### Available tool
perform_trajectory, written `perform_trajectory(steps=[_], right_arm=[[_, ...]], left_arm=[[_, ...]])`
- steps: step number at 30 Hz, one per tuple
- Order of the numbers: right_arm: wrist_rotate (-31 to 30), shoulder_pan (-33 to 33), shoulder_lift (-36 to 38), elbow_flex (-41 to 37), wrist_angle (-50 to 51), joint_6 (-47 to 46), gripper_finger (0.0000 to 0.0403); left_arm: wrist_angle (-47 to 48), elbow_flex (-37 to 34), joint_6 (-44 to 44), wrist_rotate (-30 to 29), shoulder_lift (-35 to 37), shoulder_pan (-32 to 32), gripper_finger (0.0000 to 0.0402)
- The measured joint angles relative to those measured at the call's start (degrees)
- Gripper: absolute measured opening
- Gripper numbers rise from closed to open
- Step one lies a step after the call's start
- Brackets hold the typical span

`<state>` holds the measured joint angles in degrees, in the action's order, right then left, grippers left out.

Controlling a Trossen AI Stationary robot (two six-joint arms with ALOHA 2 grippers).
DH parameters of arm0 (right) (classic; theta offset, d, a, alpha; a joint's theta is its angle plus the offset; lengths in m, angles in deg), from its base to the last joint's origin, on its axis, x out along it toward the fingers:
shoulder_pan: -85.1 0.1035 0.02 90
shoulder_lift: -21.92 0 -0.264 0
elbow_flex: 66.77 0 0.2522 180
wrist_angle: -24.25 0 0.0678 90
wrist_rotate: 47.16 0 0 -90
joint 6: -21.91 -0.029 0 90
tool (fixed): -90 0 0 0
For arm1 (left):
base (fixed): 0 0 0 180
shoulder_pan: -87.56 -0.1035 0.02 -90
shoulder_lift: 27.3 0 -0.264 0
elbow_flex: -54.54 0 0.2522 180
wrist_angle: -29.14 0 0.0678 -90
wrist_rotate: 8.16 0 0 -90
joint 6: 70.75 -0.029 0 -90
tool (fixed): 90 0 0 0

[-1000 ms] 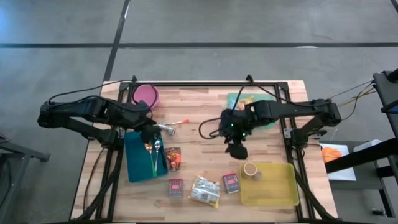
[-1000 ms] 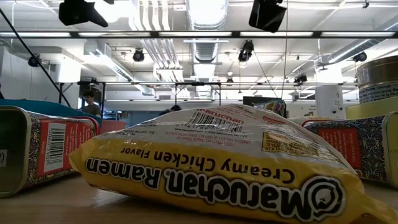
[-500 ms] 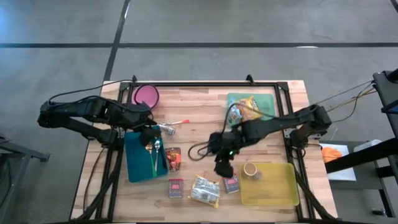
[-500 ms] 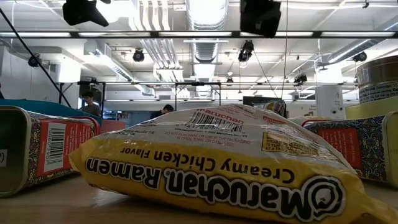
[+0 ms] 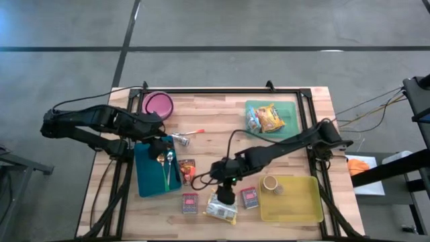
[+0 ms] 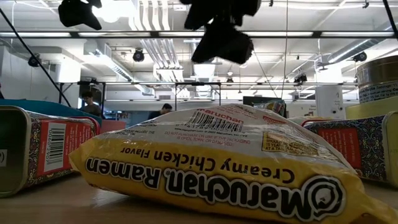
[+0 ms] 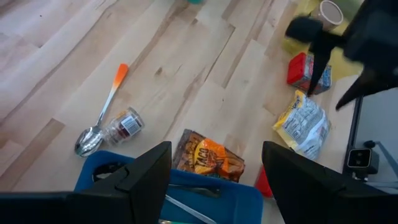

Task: Pick & Place Food Item
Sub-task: Put the yellow noodle pack into the green bin

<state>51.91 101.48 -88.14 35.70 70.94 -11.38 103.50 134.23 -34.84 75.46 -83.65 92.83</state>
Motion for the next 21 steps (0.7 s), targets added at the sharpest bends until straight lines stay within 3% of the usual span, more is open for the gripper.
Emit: perform_trajectory(steps=[21], right_arm=[[2.11, 0.26, -9.64, -0.02, -5.36, -2.53, 0.0203]], left_arm=[[0.18, 0.00, -0.58, -0.01, 0.00, 0.00, 0.0258]])
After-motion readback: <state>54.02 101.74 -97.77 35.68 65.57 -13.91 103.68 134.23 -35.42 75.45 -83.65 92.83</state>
